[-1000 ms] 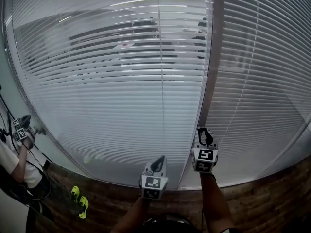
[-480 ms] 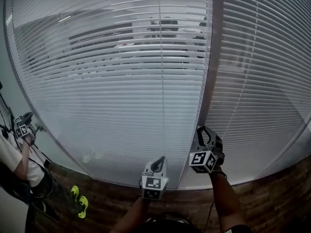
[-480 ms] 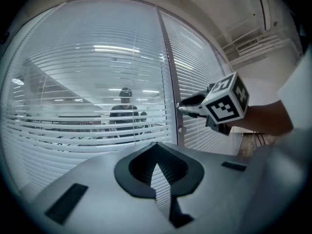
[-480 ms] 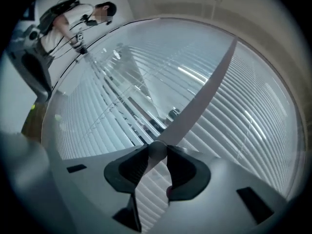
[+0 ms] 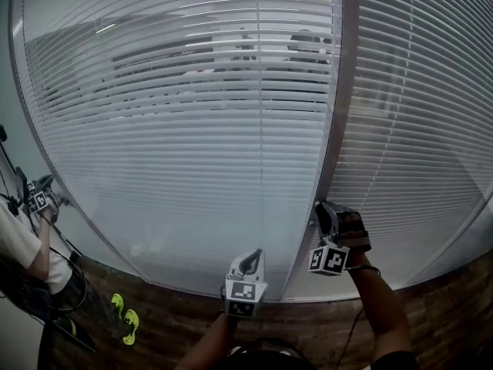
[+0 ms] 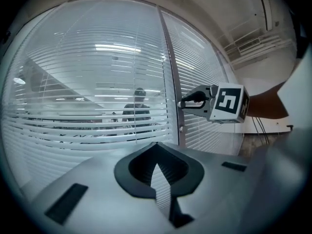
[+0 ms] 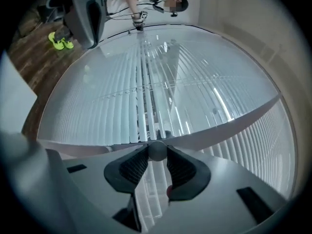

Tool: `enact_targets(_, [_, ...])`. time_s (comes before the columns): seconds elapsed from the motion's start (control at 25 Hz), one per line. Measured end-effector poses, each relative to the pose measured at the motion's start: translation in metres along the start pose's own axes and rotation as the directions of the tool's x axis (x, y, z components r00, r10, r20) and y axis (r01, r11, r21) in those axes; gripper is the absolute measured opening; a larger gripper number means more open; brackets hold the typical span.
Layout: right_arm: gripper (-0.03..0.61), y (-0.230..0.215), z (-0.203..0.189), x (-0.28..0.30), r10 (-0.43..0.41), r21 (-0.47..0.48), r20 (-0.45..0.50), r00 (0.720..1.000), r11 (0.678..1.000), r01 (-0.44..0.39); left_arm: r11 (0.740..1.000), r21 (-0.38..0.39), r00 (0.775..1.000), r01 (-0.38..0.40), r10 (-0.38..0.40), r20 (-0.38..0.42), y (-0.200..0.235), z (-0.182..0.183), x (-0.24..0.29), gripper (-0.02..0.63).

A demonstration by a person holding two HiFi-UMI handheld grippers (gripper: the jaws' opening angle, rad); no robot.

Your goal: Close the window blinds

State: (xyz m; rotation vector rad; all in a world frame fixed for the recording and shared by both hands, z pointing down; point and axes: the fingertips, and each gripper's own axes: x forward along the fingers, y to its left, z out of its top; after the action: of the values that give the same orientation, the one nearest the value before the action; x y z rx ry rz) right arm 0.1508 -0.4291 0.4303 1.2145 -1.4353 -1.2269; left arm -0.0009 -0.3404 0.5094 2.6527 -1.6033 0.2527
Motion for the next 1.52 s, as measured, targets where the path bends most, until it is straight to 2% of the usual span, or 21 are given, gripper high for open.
enact_targets(0.16, [0.126, 0.001, 0.000, 0.001, 0.007, -0.132, 0.014, 1.000, 0.991, -0.005, 1.000, 0.005, 1.000, 0.004, -0.005, 0.010, -0.002, 0.000, 0.002, -0.006])
enact_targets(0.24, [0.126, 0.002, 0.000, 0.001, 0.003, -0.151, 0.010, 1.000, 0.988, -0.001, 1.000, 0.001, 1.000, 0.004, -0.004, 0.012, -0.003, 0.001, 0.002, -0.006])
enact_targets(0.28, [0.126, 0.001, 0.000, 0.001, 0.004, -0.129, 0.007, 1.000, 0.992, -0.003, 1.000, 0.002, 1.000, 0.004, -0.004, 0.010, -0.004, 0.000, 0.002, -0.006])
enact_targets(0.32, [0.126, 0.001, 0.000, 0.001, 0.007, -0.079, 0.007, 1.000, 0.997, -0.006, 1.000, 0.002, 1.000, 0.006, -0.006, 0.007, -0.004, -0.001, 0.002, -0.006])
enact_targets(0.4, [0.127, -0.002, 0.001, -0.002, 0.014, 0.092, 0.020, 1.000, 0.996, -0.016, 1.000, -0.005, 1.000, 0.014, -0.014, 0.000, -0.006, 0.000, 0.001, -0.006])
enact_targets(0.48, [0.137, -0.007, 0.005, -0.007, 0.005, 0.279, 0.050, 0.999, 0.960, -0.019, 1.000, -0.010, 1.000, 0.016, -0.016, -0.003, -0.006, 0.003, 0.000, -0.006])
enact_targets(0.6, [0.153, -0.012, 0.010, -0.011, -0.004, 0.486, 0.076, 0.997, 0.873, -0.034, 1.000, 0.002, 1.000, 0.011, -0.011, 0.000, -0.008, -0.001, 0.002, -0.006])
enact_targets(0.68, [0.167, -0.014, 0.006, -0.011, -0.003, 0.616, 0.066, 0.998, 0.787, -0.038, 1.000, -0.001, 1.000, 0.026, -0.026, -0.002, -0.014, 0.001, 0.002, -0.006])
enact_targets(0.8, [0.167, -0.015, -0.001, -0.005, -0.031, 0.800, 0.056, 0.998, 0.599, -0.026, 1.000, 0.002, 1.000, 0.027, -0.027, 0.000, -0.014, -0.001, 0.002, -0.006])
enact_targets(0.88, [0.167, -0.014, -0.005, -0.002, -0.051, 0.881, 0.048, 0.998, 0.472, -0.018, 1.000, 0.003, 1.000, 0.026, -0.026, -0.007, -0.014, -0.003, 0.001, -0.006])
enact_targets(0.92, [0.167, -0.013, -0.008, -0.002, -0.049, 0.907, 0.041, 0.998, 0.420, -0.017, 0.999, -0.003, 0.999, 0.034, -0.034, -0.015, -0.017, -0.003, 0.001, -0.006])
enact_targets(1.0, [0.167, -0.009, -0.015, -0.002, -0.030, 0.936, 0.023, 0.999, 0.352, -0.011, 0.999, -0.004, 0.999, 0.035, -0.035, -0.019, -0.019, -0.006, 0.003, -0.006])
enact_targets(1.12, [0.155, -0.005, -0.018, 0.005, -0.016, 0.956, 0.004, 1.000, 0.292, 0.000, 1.000, -0.005, 1.000, 0.019, -0.019, -0.021, -0.013, -0.007, 0.001, -0.006])
enact_targets(1.16, [0.132, -0.005, -0.017, 0.006, -0.017, 0.960, 0.005, 1.000, 0.280, 0.000, 1.000, -0.005, 1.000, 0.012, -0.012, -0.016, -0.011, -0.007, 0.000, -0.006])
enact_targets(1.24, [0.132, -0.005, -0.016, 0.006, -0.020, 0.963, 0.013, 1.000, 0.270, -0.007, 1.000, 0.003, 1.000, 0.009, -0.009, -0.009, -0.008, -0.008, 0.001, -0.006])
enact_targets(1.36, [0.129, -0.005, -0.016, 0.007, -0.028, 0.962, 0.011, 1.000, 0.272, -0.003, 1.000, 0.000, 1.000, 0.020, -0.020, -0.024, -0.009, -0.009, 0.001, -0.006])
enact_targets(1.44, [0.128, -0.006, -0.016, 0.006, -0.031, 0.951, 0.005, 1.000, 0.308, 0.005, 1.000, -0.014, 0.999, 0.019, -0.020, -0.027, -0.010, -0.005, 0.000, -0.006])
enact_targets(1.52, [0.127, -0.008, -0.015, 0.005, -0.028, 0.920, 0.001, 1.000, 0.392, 0.010, 1.000, -0.004, 1.000, 0.013, -0.013, -0.010, -0.007, -0.005, 0.002, -0.006])
